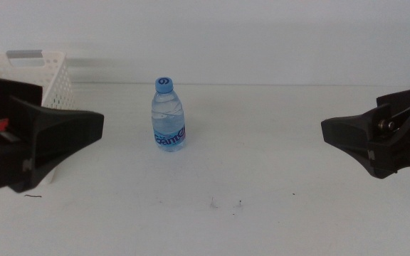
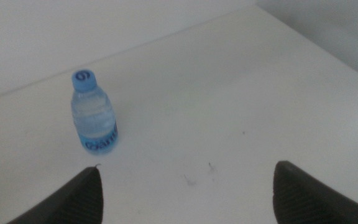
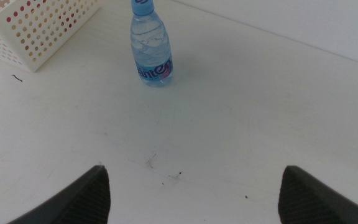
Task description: Use arms to grab the bottles and put them into the dustbin to the left of the table.
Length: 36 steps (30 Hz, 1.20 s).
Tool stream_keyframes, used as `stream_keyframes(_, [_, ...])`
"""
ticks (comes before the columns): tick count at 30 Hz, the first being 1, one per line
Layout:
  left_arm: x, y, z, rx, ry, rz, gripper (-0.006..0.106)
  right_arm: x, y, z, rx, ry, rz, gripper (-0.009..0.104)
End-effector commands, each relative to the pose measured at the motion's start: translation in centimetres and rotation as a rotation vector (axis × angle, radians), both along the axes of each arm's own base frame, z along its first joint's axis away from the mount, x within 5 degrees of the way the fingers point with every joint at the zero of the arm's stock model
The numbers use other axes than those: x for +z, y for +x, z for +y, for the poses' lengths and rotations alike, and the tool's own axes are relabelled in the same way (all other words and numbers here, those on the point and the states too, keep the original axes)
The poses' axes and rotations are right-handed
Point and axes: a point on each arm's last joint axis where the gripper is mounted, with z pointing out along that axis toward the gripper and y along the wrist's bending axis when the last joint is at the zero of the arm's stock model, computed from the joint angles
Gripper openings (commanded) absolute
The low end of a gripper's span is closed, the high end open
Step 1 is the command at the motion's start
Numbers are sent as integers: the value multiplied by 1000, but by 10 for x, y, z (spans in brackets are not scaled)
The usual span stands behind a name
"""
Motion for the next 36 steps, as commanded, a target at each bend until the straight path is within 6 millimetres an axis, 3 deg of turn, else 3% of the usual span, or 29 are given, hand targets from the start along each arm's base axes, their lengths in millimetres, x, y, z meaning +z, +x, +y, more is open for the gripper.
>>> stream_keyframes(1, [5,1,0,10,-26,-41,94,3,-1,-1,5,1,-14,90])
stream_keyframes(6, [-4,17,3,107,-31,-171,94,3,-1,-1,5,1,-14,90])
stream_keyframes(11, [-64,36,-12,125,-143,-363,94,3,-1,-1,5,1,-14,90])
stream_keyframes(14, [-104,44,-15,163,-216,-351,94,4,-1,0,6,4,-17,90])
stream_keyframes(18, [-144,53,-17,196,-178,-272,94,4,-1,0,8,8,-20,90])
stream_keyframes(22, [-165,64,-22,224,-147,-188,94,4,-1,0,8,10,-22,90])
stream_keyframes(28, [-196,92,-35,226,-76,-241,94,4,-1,0,8,10,-22,90])
stream_keyframes(36, [-246,139,-44,313,-135,-337,94,4,-1,0,8,10,-22,90])
